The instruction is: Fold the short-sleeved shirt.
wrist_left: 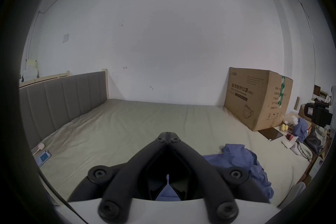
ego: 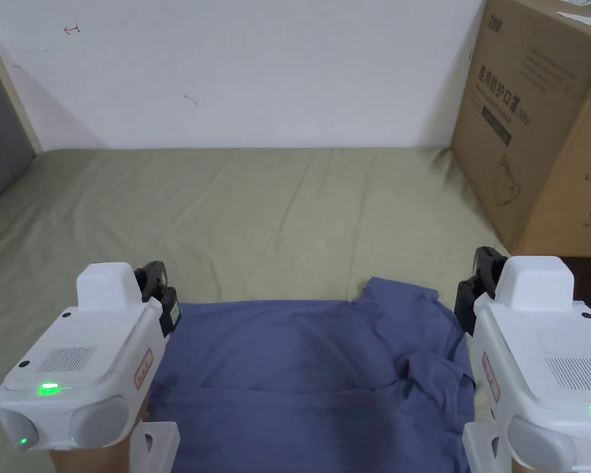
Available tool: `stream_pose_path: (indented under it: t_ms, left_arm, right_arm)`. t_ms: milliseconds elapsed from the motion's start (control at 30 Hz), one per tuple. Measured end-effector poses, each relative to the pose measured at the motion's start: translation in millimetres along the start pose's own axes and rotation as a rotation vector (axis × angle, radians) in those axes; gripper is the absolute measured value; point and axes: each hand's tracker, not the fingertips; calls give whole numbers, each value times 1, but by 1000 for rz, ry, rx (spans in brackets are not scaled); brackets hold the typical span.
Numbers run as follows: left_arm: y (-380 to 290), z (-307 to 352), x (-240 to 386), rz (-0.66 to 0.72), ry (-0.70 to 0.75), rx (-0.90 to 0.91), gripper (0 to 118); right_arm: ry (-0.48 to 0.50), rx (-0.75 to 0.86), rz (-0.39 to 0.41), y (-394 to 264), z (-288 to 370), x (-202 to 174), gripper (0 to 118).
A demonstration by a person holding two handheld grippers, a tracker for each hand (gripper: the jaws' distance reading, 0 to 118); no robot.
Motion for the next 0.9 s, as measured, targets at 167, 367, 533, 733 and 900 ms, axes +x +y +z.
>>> stream_pose_path:
  t_ms: [167,367,533,733,900]
  left_arm:
    - [-1,-22,-6,-24,-9,-50,0]
    - [8,-95,-30,-1,-45,-227,0]
    - [2,-186,-63,71,-51,-387,0]
    - [-36,-284,-94,27,-14,-604,0]
    - [-70,-335,-108,56,20,-724,30]
  right_arm:
    - [3,-15,-2,-3,-12,2,0]
    - [14,-43,-11,-2,-43,1,0]
    - [16,-75,-6,-6,-80,-1,0]
    - [13,-130,-1,-17,-127,-7,0]
    - [8,-177,12,-30,-160,-13,0]
